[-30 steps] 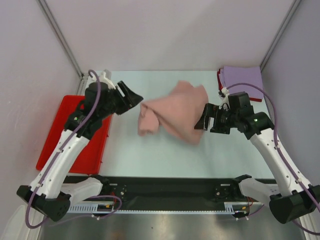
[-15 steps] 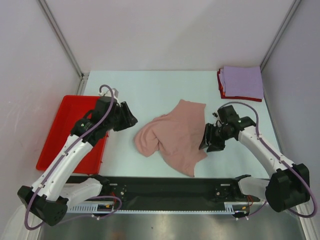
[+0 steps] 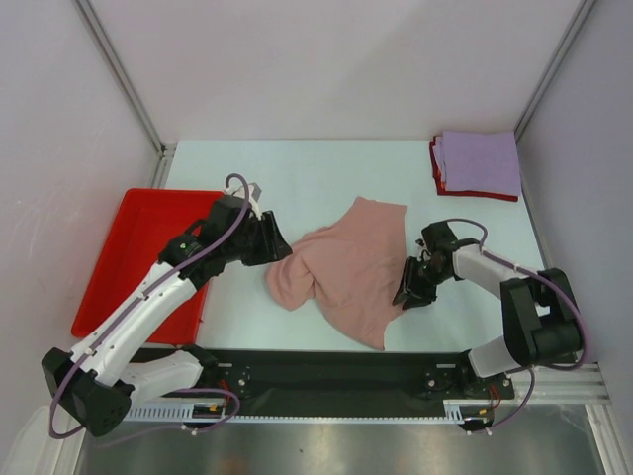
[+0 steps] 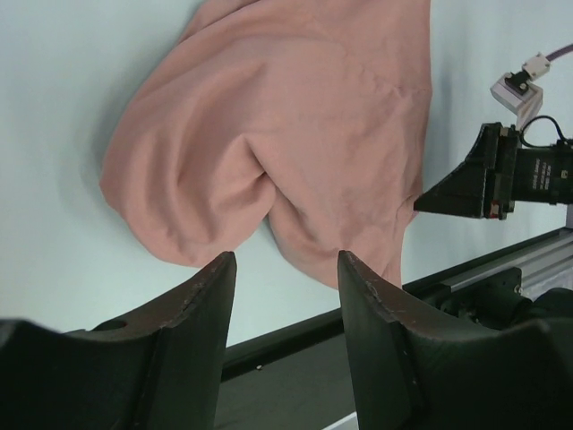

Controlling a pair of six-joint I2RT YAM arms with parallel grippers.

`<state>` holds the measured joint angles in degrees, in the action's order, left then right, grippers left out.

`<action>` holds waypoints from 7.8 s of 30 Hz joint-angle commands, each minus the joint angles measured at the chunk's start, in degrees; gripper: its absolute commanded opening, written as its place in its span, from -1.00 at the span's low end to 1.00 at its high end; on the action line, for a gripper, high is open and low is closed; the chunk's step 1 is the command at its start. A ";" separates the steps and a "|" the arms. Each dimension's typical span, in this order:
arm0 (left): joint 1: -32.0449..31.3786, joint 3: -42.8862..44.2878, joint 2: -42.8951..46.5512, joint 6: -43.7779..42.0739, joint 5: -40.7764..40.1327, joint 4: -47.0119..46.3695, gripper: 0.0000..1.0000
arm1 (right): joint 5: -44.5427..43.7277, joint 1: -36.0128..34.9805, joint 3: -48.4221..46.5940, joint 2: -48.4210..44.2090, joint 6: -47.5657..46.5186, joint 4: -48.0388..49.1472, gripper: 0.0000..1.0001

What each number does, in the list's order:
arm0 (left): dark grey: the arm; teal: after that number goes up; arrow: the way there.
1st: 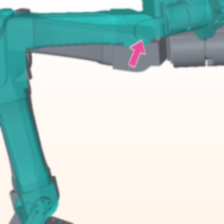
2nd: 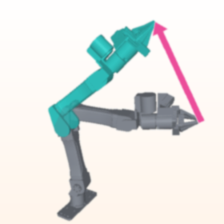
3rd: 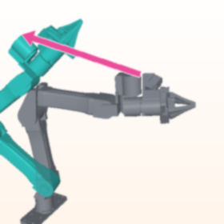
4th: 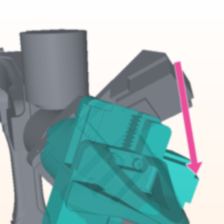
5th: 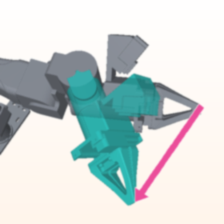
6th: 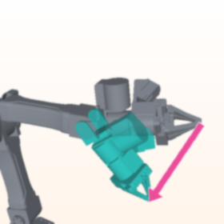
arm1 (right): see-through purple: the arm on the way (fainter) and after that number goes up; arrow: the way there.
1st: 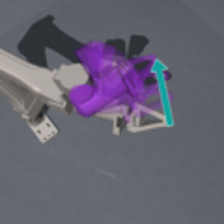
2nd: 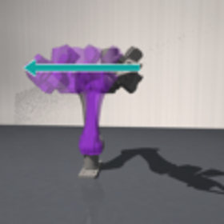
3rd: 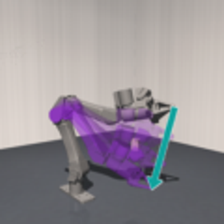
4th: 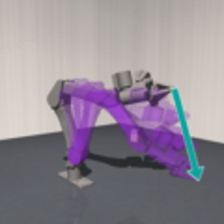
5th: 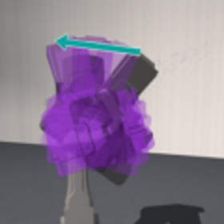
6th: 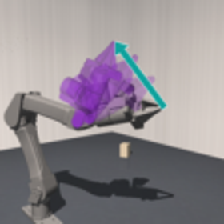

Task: Fold and stack the t-shirts
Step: Flatten the tshirt out

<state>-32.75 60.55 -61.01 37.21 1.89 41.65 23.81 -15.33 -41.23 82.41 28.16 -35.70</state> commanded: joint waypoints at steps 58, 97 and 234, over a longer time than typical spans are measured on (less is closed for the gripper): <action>-0.47 3.43 0.72 -17.17 -0.31 1.86 0.13 | -17.49 12.08 -44.64 34.13 -6.28 -1.74 -0.23; -0.03 8.26 15.21 -2.50 -11.64 -2.36 0.11 | -29.44 -14.02 -93.14 8.75 -3.64 -34.52 -1.00; 2.34 59.15 -75.91 -8.12 -19.64 10.29 -0.10 | -30.58 10.50 -45.25 -26.51 -4.87 -39.88 -1.00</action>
<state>-30.24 116.84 -136.05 27.94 -17.52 51.27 -5.61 -4.99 -85.14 56.10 23.90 -77.21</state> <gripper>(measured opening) 0.452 0.011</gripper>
